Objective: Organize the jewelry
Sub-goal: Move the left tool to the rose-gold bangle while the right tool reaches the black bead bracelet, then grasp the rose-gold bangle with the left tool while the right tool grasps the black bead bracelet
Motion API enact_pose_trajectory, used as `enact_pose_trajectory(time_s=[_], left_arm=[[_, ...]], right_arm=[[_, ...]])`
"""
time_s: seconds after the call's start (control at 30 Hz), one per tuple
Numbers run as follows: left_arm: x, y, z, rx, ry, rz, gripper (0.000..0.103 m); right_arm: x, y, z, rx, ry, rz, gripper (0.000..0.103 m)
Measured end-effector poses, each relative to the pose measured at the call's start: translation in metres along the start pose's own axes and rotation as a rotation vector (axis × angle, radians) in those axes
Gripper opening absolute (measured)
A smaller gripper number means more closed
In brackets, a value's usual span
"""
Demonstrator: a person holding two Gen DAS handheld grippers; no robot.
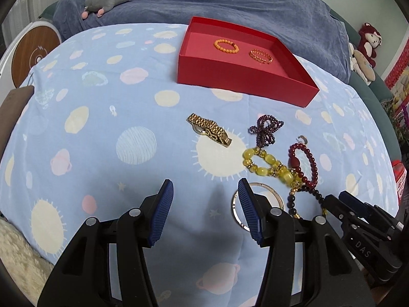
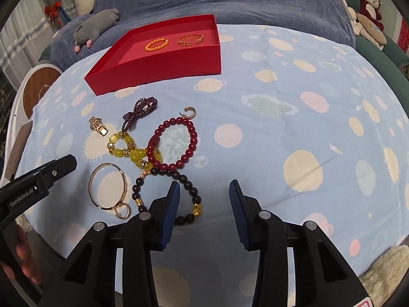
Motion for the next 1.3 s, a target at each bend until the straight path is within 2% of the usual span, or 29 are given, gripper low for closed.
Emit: enact_pose_trajectory(time_s=[0.1,0.17,0.3,0.47,0.53,0.7,0.73,0.8,0.87,1.07,1.2,1.3], left_arm=[[-0.001,-0.004,-0.003,0.001,0.005,-0.014,0.050],[-0.003,-0.008,-0.006,0.000,0.012,-0.027,0.050],[-0.008,-0.014,-0.012,-0.002,0.026,-0.045,0.050],[-0.012,-0.021,-0.016,-0.002,0.036,-0.061,0.050],[-0.014,-0.023,-0.017,0.008,0.033,-0.071,0.050],[-0.011,-0.026,-0.013,-0.029,0.026,-0.036,0.050],[-0.010,-0.029,-0.012,-0.035,0.021,-0.037,0.051],[-0.009,-0.036,-0.008,-0.041,0.009,-0.043,0.068],[-0.007,-0.043,-0.006,-0.038,-0.004,-0.056,0.071],[-0.011,-0.057,-0.022,-0.009,0.055,-0.112,0.071],[-0.016,-0.062,-0.025,0.040,0.052,-0.160,0.069],[-0.016,-0.061,-0.024,0.052,0.037,-0.168,0.060]], right_arm=[[0.000,0.003,-0.005,-0.002,0.007,0.002,0.038],[-0.002,0.004,-0.010,-0.005,0.017,0.007,0.031],[-0.004,0.005,-0.012,-0.014,0.011,0.017,0.029],[-0.008,0.000,-0.009,-0.016,0.007,0.011,0.016],[-0.010,-0.002,-0.007,-0.010,0.006,0.004,0.015],[-0.014,-0.004,-0.005,-0.005,0.005,-0.002,0.014],[-0.015,-0.005,-0.004,-0.003,0.006,-0.007,0.014],[-0.016,-0.006,-0.003,0.002,0.007,-0.015,0.013],[-0.016,-0.008,-0.002,0.003,0.008,-0.019,0.011],[-0.018,-0.010,-0.001,0.004,0.010,-0.025,0.008],[-0.019,-0.010,-0.001,0.004,0.009,-0.024,0.008],[-0.019,-0.010,-0.001,0.004,0.009,-0.023,0.008]])
Point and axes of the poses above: each gripper's, at about its wrist camera, not at the fingertips, and z roughly against the way its jaws point, y to its left, x to its top, the point moved 4 cm from there along -z, roughly the way its jaws point, and after that the axes turned 9 degrees about -z, right-handed, at the moved point
